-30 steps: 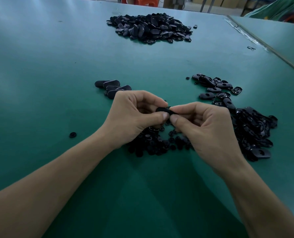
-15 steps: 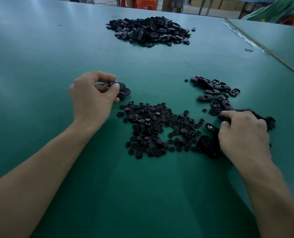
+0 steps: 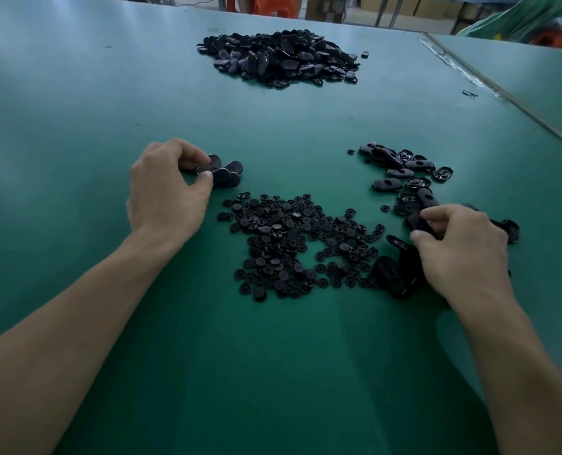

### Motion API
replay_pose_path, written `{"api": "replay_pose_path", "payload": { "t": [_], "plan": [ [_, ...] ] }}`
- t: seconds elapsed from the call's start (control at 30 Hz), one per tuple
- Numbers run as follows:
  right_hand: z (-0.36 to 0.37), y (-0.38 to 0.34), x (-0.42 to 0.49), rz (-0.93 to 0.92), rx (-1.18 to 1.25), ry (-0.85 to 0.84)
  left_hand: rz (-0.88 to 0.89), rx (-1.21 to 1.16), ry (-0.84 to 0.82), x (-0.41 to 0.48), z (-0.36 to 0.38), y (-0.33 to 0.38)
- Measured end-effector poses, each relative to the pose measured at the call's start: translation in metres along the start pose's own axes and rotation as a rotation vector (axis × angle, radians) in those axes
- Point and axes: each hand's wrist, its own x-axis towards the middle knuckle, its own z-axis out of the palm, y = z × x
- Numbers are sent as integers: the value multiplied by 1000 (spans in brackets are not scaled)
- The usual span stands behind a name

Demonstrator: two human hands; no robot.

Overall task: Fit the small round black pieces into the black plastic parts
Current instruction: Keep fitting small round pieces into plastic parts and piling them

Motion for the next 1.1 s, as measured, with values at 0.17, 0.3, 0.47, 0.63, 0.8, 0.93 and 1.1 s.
{"api": "replay_pose_path", "payload": {
  "t": [0.17, 0.3, 0.47, 0.63, 0.8, 0.93, 1.1],
  "plan": [
    [3, 2, 0, -39, 60, 23, 127, -47, 35, -7, 1, 8],
    [4, -9, -6, -280, 109, 135, 275, -233, -24, -26, 4, 29],
    [17, -33, -25, -469, 574, -184, 310, -537, -337, -56, 11, 51],
    [29, -39, -35, -457, 735, -327, 262, -601, -434, -56, 12, 50],
    [27, -35, -33, -351, 772, -265, 167, -718, -471, -52, 11, 51],
    [24, -39, -35, -339, 842, -297, 113, -776, -488, -51, 9, 52],
    [21, -42, -36, -331, 916, -298, 87, -826, -541, -52, 6, 52]
  ]
}}
